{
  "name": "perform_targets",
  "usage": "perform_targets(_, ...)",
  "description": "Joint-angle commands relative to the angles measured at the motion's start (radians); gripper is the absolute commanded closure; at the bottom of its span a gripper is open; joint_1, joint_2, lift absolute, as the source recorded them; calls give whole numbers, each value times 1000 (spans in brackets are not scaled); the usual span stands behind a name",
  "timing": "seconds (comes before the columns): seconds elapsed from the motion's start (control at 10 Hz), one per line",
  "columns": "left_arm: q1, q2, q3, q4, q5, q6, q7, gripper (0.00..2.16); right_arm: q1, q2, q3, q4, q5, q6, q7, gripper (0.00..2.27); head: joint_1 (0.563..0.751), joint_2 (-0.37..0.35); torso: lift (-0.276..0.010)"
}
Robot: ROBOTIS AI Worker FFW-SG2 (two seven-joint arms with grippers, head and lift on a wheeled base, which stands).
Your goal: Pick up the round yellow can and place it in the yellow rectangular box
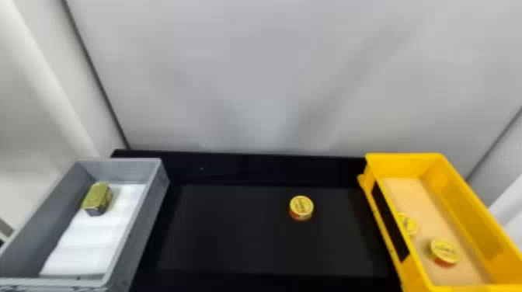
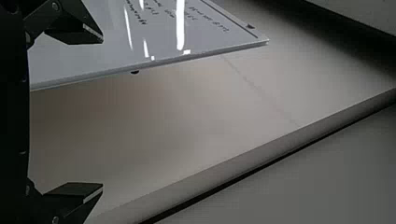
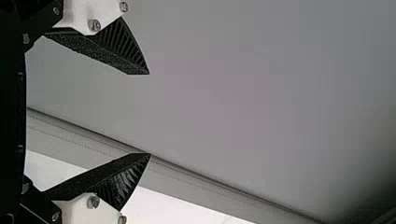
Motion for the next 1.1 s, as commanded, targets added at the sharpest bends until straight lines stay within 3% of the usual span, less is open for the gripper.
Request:
perform_targets(0.0, 1, -3, 1, 0, 2, -1, 1, 156, 1, 0, 4, 0, 0, 1, 2, 205, 686, 14, -55)
perform_targets(0.4, 1, -3, -2, 1, 5, 0, 1, 156, 21, -2, 41, 2, 7, 8, 8, 202, 686, 14, -55)
perform_targets(1.0, -4, -3, -12, 9, 6, 0, 5, 156, 41, -9, 188, 3, 95, 54, 45, 177, 686, 14, -55)
